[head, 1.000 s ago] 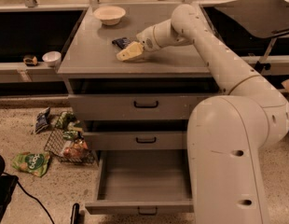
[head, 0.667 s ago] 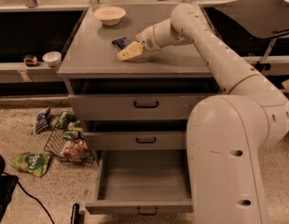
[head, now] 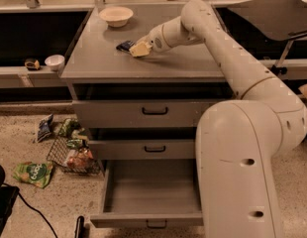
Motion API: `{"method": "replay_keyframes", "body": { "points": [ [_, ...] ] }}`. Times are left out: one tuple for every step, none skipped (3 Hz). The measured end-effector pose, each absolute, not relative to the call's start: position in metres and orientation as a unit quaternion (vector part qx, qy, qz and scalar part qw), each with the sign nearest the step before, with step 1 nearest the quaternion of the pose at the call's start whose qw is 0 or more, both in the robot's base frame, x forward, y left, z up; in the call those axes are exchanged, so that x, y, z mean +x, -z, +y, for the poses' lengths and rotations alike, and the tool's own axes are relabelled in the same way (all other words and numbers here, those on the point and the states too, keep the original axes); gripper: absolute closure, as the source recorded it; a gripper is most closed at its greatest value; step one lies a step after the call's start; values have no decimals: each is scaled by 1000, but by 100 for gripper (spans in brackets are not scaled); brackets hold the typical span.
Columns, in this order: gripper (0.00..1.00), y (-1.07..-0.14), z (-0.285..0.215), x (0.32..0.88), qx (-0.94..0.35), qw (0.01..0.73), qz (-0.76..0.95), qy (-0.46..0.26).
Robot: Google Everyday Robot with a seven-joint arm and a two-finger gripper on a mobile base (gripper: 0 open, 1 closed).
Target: Place rxbar blueberry into bottom drawer
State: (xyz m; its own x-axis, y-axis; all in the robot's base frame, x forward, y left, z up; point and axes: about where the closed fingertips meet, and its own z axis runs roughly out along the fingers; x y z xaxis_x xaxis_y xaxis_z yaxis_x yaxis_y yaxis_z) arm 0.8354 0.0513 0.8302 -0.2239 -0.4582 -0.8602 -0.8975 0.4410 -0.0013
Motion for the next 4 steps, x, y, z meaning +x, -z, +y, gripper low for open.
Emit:
{"method": "replay_keyframes", "body": {
  "points": [
    [100,-829,48,840,-465,428,735,-244],
    [100,-847,42,843,-474,453,719,-230],
    [100,-881,37,841,-492,487,687,-222],
    [100,-913,33,836,-505,524,644,-234]
  ]
}}
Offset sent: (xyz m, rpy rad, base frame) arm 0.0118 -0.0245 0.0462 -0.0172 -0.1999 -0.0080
